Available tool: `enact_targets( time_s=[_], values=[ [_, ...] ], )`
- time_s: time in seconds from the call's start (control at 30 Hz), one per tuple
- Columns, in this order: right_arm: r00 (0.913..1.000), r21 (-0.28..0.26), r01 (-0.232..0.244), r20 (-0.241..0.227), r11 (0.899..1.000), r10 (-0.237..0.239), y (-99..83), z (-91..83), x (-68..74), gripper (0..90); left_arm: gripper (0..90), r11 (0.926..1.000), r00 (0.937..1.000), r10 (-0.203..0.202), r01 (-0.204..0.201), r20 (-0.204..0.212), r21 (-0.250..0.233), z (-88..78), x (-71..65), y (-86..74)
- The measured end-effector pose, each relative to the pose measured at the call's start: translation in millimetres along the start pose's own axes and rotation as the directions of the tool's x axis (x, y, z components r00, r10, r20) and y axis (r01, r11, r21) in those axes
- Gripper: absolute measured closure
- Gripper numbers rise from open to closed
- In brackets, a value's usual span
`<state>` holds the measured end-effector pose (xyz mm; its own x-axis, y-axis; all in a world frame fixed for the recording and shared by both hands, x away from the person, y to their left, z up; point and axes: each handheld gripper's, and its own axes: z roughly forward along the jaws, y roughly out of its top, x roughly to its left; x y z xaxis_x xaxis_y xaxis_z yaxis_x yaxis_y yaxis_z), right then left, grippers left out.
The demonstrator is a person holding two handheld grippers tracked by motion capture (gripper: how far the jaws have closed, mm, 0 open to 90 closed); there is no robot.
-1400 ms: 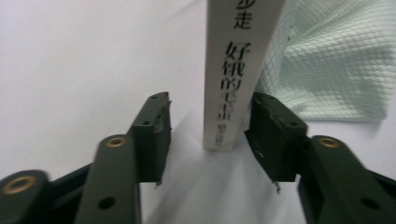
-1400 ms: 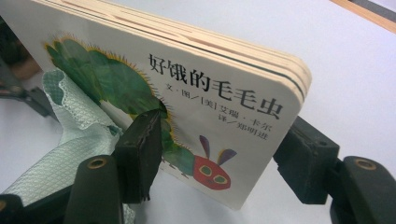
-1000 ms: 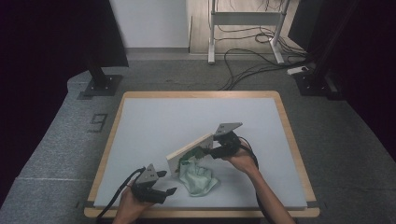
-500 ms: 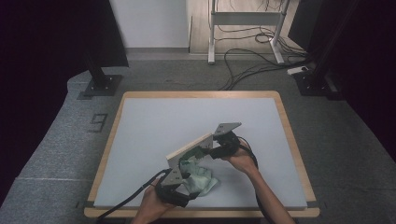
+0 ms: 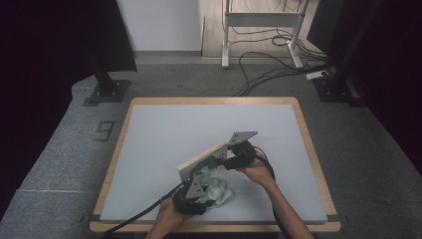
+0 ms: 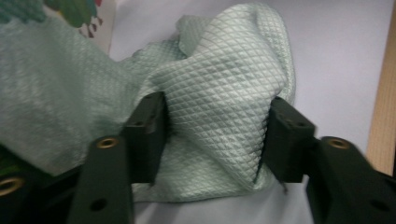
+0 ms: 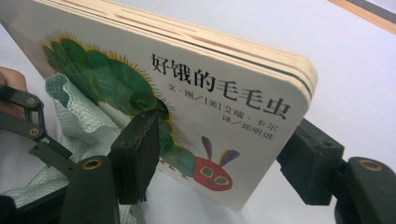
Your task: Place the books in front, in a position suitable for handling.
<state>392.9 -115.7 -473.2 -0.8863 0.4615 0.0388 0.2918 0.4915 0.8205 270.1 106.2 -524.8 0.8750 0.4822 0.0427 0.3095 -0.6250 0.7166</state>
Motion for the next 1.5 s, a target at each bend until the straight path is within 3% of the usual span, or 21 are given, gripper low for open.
enact_targets(
  time_s=[0.1, 0.2, 0.3, 0.47, 0.7, 0.87, 1.03, 1.2, 1.5],
  values=[
    [1.0, -0.003, -0.003, -0.001, 1.0, 0.003, -0.5, -0.2, 0.2, 32.5, 57.1, 1.0, 0.9998, -0.003, 0.003, -0.018, 0.003, -0.7, 0.2, 0.1],
    [1.0, -0.004, -0.009, -0.001, 1.0, 0.009, -1.0, -0.4, 0.4, 32.5, 74.4, 0.9999, 0.9994, 0.009, -0.009, -0.035, 0.005, -2.3, 1.9, -0.7],
    [1.0, -0.003, -0.009, 0.0, 1.0, 0.009, -0.9, -0.4, 0.5, 32.5, 79.1, 1.0, 0.9999, 0.009, -0.009, -0.013, 0.001, -5.4, 4.2, -1.9],
    [1.0, -0.003, -0.009, 0.0, 1.0, 0.009, -1.6, -1.5, 1.0, 32.8, 80.0, 0.9995, 0.9988, -0.027, 0.027, 0.042, -0.016, -20.9, 11.2, -11.4],
    [1.0, 0.0, -0.01, 0.002, 1.0, 0.01, -1.0, -1.3, 0.9, 33.0, 79.9, 0.9975, 0.9968, -0.066, 0.067, 0.045, -0.024, -43.8, 16.3, -28.3],
    [0.9999, 0.001, -0.012, 0.004, 1.0, 0.012, -0.7, -0.8, 1.2, 33.0, 79.8, 0.9956, 0.9956, -0.091, 0.091, -0.019, -0.022, -72.2, 25.1, -47.3],
    [0.9999, 0.001, -0.009, 0.005, 1.0, 0.009, -1.1, -1.4, 1.4, 33.0, 79.8, 0.9913, 0.99, -0.129, 0.128, -0.057, -0.032, -89.1, 38.5, -58.1],
    [1.0, 0.001, -0.006, 0.002, 1.0, 0.006, -1.8, -2.4, 2.0, 33.0, 79.3, 0.9889, 0.9857, -0.147, 0.144, -0.083, -0.033, -85.7, 50.9, -60.2],
    [1.0, -0.008, -0.007, 0.0, 1.0, 0.007, -3.8, -3.4, 2.6, 32.9, 78.0, 0.9823, 0.9813, -0.184, 0.181, -0.057, -0.046, -68.1, 65.3, -59.4]
  ],
)
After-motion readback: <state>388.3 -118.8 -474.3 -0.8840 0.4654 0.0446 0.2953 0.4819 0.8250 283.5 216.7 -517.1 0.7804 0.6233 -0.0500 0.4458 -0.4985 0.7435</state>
